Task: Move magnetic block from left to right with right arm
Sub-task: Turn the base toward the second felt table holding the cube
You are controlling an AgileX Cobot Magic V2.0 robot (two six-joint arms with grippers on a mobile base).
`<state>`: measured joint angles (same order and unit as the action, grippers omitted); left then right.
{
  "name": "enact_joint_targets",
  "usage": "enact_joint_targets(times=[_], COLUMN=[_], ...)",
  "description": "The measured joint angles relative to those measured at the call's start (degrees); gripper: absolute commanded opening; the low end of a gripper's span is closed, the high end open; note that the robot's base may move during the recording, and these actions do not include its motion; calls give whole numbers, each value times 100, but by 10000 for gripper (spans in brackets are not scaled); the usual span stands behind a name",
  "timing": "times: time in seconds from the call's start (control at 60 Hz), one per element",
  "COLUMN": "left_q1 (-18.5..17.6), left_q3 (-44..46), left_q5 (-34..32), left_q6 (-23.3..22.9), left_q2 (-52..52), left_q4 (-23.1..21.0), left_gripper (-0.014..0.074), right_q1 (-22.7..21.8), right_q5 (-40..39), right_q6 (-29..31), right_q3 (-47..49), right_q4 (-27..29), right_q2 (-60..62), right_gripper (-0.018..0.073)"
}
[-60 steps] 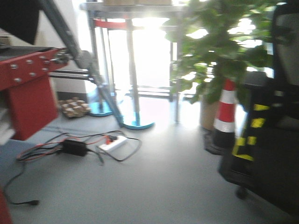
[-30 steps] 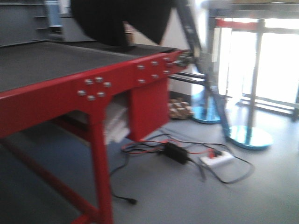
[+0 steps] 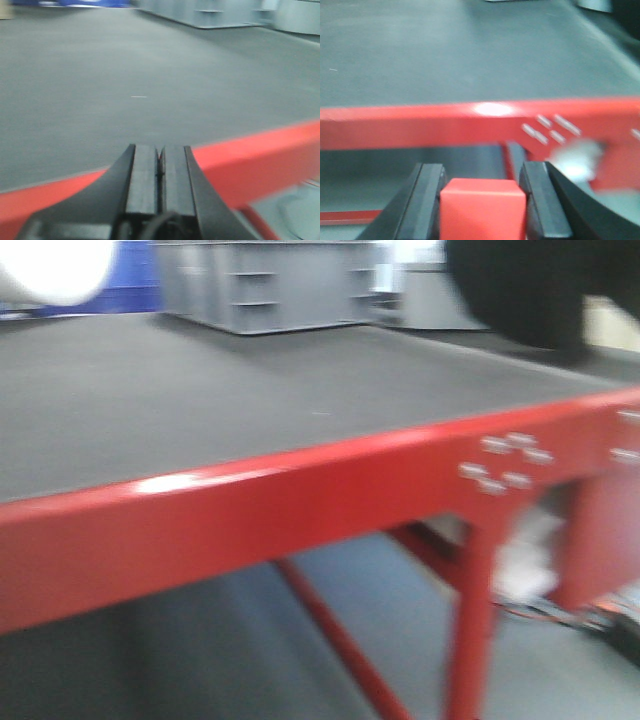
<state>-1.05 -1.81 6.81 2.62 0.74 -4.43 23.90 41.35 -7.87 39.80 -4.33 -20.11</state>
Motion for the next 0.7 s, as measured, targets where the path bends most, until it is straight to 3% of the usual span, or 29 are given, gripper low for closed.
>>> enact_joint_targets(times=[0.699], left_q1=[0], left_q3=[0], left_q5=[0], left_q6=[0], left_q2=[0], left_q4=[0], left_gripper=[-116], right_q1=[0], right_q5=[-12], right_q6=[0], right_q3=[0], right_q4=[0], right_q2=[0], right_gripper=[225])
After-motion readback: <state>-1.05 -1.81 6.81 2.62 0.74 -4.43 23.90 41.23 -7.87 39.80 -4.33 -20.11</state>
